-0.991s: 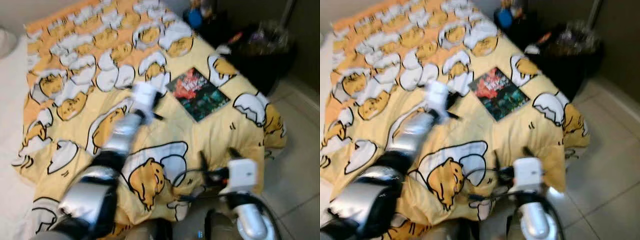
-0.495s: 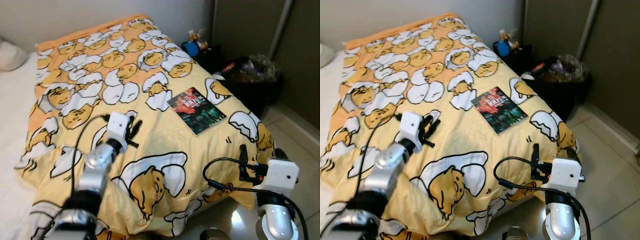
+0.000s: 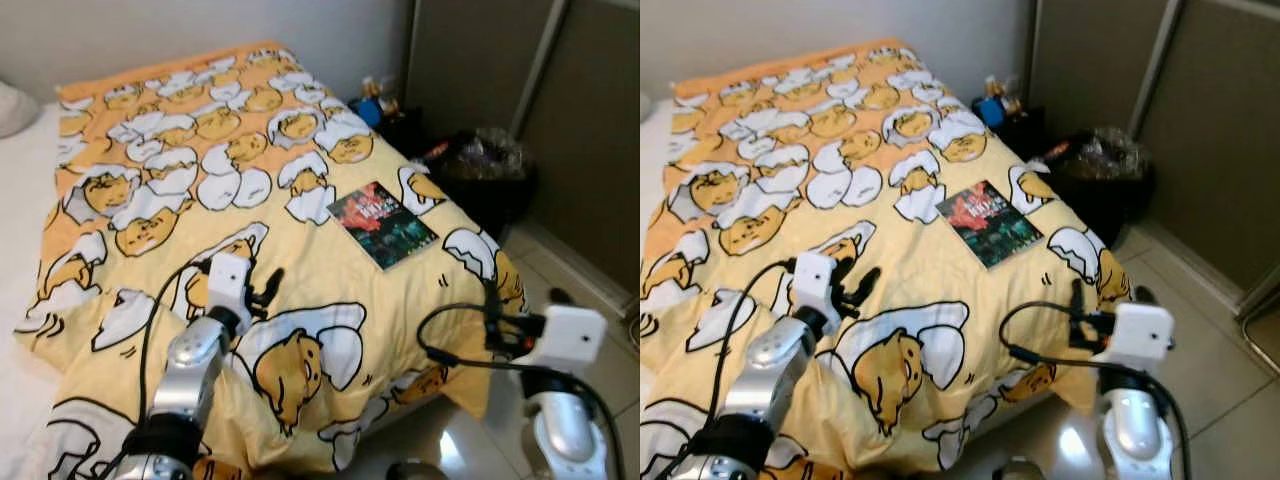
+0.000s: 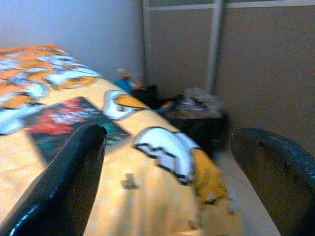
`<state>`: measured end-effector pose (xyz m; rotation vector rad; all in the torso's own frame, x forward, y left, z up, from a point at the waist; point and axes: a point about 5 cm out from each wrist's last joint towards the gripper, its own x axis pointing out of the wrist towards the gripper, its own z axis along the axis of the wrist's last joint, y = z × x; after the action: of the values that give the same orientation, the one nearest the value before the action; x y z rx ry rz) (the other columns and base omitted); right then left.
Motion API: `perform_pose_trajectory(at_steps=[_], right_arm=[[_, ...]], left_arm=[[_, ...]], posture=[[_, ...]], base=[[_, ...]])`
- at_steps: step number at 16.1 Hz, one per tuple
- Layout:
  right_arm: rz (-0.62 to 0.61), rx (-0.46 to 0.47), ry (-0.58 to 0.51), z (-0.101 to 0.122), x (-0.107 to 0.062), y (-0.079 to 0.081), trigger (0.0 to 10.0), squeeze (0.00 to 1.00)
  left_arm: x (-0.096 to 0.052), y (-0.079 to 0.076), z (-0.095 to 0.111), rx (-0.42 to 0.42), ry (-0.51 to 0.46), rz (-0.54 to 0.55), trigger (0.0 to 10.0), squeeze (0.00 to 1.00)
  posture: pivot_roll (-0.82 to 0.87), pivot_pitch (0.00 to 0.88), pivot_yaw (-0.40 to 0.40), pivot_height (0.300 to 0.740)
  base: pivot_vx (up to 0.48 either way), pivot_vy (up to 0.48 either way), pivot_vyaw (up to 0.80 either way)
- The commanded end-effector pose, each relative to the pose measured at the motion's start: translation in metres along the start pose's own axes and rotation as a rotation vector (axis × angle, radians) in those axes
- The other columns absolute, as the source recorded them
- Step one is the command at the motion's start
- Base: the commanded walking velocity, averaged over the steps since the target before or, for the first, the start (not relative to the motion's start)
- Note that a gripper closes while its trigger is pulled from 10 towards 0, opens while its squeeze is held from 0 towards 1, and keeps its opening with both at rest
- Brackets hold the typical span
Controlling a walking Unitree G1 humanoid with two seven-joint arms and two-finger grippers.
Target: Clean up the room
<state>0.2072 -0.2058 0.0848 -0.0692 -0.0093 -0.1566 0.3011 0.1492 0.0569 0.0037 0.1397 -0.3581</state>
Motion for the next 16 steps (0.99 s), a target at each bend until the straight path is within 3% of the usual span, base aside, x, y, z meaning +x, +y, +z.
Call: perform_pose_trajectory(at_steps=[1, 11, 14, 16], right_arm=[[0.025, 0.018, -0.011, 0.002, 0.005, 0.004, 10.0, 0.00], [0.052, 0.003, 0.000, -0.002, 0.001, 0.007, 10.0, 0.00], [0.051, 0.000, 0.005, -0.003, 0.000, 0.007, 10.0, 0.00], [0.050, 0.010, -0.003, -0.003, 0.001, 0.006, 10.0, 0.00]], left_arm=[[0.010, -0.004, 0.018, 0.015, -0.065, -0.006, 10.0, 1.00], [0.022, -0.023, 0.030, 0.053, -0.085, -0.075, 10.0, 1.00], [0.023, -0.024, 0.028, -0.010, -0.070, -0.051, 10.0, 1.00], [0.015, 0.000, 0.018, -0.151, -0.035, 0.084, 10.0, 1.00]], posture=[[-0.11, 0.000, 0.098, 0.740], [-0.14, 0.000, 0.113, 0.740], [-0.14, 0.000, 0.112, 0.740], [-0.13, 0.000, 0.103, 0.740]], base=[[0.000, -0.480, 0.66], [0.000, -0.480, 0.63], [0.000, -0.480, 0.61], [0.000, -0.480, 0.61]])
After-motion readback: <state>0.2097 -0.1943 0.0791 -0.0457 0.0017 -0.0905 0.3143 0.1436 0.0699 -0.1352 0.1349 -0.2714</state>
